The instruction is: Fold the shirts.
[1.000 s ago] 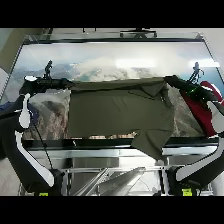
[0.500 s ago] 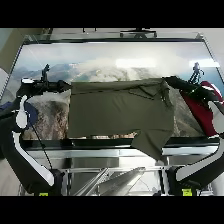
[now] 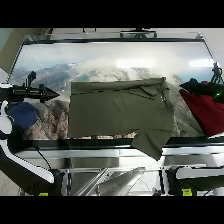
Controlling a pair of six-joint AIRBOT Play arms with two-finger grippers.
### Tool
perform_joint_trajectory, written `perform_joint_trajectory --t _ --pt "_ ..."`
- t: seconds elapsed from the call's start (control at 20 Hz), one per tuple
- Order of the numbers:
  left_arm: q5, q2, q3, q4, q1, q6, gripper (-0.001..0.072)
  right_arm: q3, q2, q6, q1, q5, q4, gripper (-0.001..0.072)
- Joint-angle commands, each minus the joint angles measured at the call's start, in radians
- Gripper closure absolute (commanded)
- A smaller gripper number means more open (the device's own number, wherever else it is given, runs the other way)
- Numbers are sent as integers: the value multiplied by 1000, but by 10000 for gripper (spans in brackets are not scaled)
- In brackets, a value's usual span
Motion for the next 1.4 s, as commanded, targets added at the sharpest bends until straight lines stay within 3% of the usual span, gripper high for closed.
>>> perform_joint_trajectory --t 0.0,0.2,0.3,0.6,0.65,0.7,1.1,1.35 --pt "31 169 -237 185 -8 -41 707 -117 165 154 -26 102 -219 695" --pt "213 375 -552 378 -40 -94 705 -307 387 282 -27 64 -391 696" --pt "288 435 -647 446 -56 -167 705 -361 469 299 -26 43 -378 695" --pt "368 491 -729 435 -108 -170 704 -372 467 298 -25 -10 -230 695" --pt "368 490 -729 435 -111 -169 624 -372 459 298 -25 2 -221 695" --pt "364 490 -729 436 -111 -170 400 -372 453 298 -25 15 -222 696" --pt "348 490 -729 436 -208 -164 374 -373 460 296 -26 84 -264 696" --pt "324 490 -807 566 -257 -163 374 -378 492 413 -148 153 -467 698"
